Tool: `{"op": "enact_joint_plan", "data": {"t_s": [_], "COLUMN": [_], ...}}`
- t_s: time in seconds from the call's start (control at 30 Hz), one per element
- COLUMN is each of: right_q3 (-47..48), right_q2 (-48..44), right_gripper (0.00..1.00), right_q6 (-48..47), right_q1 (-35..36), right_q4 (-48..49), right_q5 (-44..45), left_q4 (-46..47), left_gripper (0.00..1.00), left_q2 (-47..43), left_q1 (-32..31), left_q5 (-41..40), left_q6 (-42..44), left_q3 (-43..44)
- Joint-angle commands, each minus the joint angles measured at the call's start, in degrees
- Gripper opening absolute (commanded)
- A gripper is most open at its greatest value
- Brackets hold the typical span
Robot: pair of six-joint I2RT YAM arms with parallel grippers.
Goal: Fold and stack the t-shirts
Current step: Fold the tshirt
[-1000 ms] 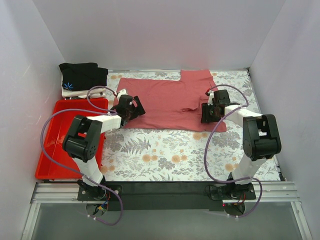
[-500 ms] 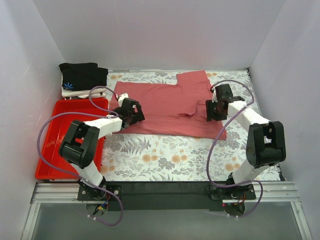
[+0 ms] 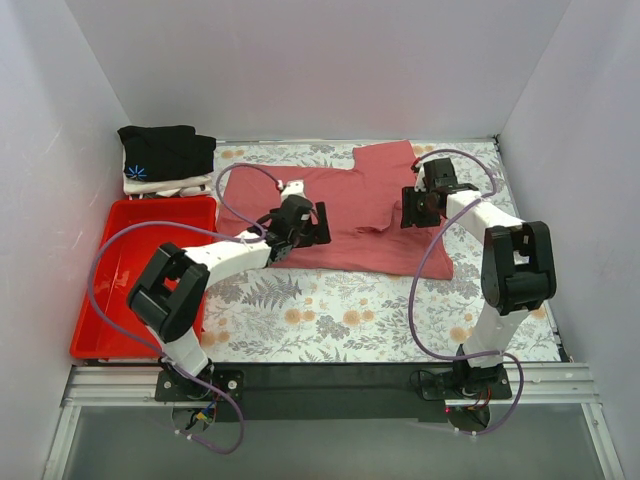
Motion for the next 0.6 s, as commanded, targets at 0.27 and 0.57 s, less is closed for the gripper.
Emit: {"op": "enact_joint_plan", "data": {"t_s": [0.27, 0.57], "right_q3": [-1.41, -3.35], "right_q2": [2.68, 0.92], "right_gripper": [0.44, 0.44], "right_q6": [0.51, -0.02], "right_q1": [-0.04, -0.04], "right_q4": [4.44, 5.15], "right_q5": [1.70, 1.44], "left_q4": [5.93, 6.81], "left_gripper": [0.81, 0.82], "left_q2": [11.90, 21.21], "left_q1": [-10.31, -10.75], "left_q5": [6.92, 11.50], "left_q6": [4.86, 2.05], "left_q3": [14.81, 23.24]}}
